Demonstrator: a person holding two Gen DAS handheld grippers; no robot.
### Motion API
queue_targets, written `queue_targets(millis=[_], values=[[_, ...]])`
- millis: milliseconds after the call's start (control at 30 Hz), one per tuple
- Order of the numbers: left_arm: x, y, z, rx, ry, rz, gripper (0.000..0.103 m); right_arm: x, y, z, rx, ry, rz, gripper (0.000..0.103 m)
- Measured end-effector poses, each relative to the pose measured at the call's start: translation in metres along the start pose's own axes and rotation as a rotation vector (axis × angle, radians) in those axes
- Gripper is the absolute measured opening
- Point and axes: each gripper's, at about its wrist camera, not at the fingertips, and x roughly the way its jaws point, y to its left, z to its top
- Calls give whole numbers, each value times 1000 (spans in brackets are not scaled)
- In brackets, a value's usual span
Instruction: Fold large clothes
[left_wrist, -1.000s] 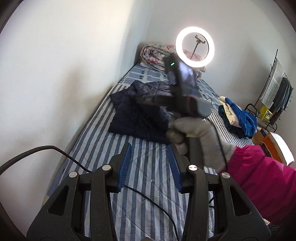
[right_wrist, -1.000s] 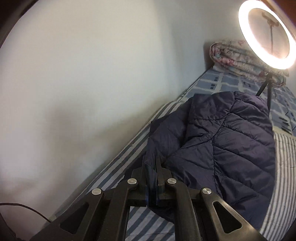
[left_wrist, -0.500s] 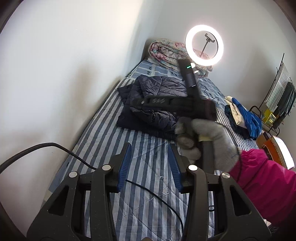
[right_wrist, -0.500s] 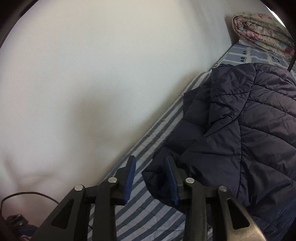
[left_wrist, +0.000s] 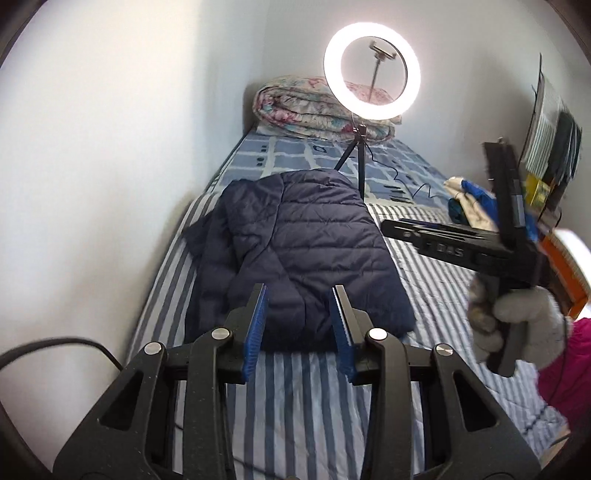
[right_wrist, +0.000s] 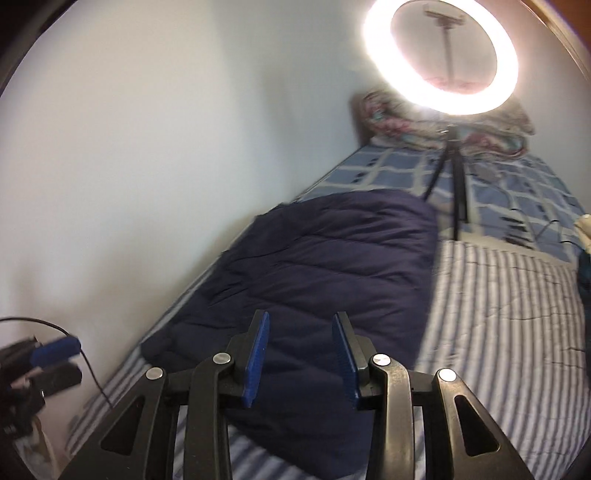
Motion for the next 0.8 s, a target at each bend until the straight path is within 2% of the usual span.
queue_targets(millis=[100,200,267,433,567,667,733,800], values=[[38,3,12,29,26,40,35,-1,-21,3,-1,13,-13,36],[75,21,11,-2,73,81,32,20,-28,1,-17,43,-18,33],[100,34,3,-15,122,128,19,36,-27,-5,-18,66,-7,33],[139,62,-34,-35,213,190,18,79,-21,-33,-21,141,30,33],[143,66,-49,-40,197,181,18,95,-13,-48,-68,171,-1,33],[137,72,-49,-60,182,160,18,83,-17,-37,-83,199,51,33],[130,78,-43,-106,168,137,18,67,-28,-20,-66,144,75,33],[116,85,-37,-147,141,123,18,62,-40,2,-85,89,26,33]])
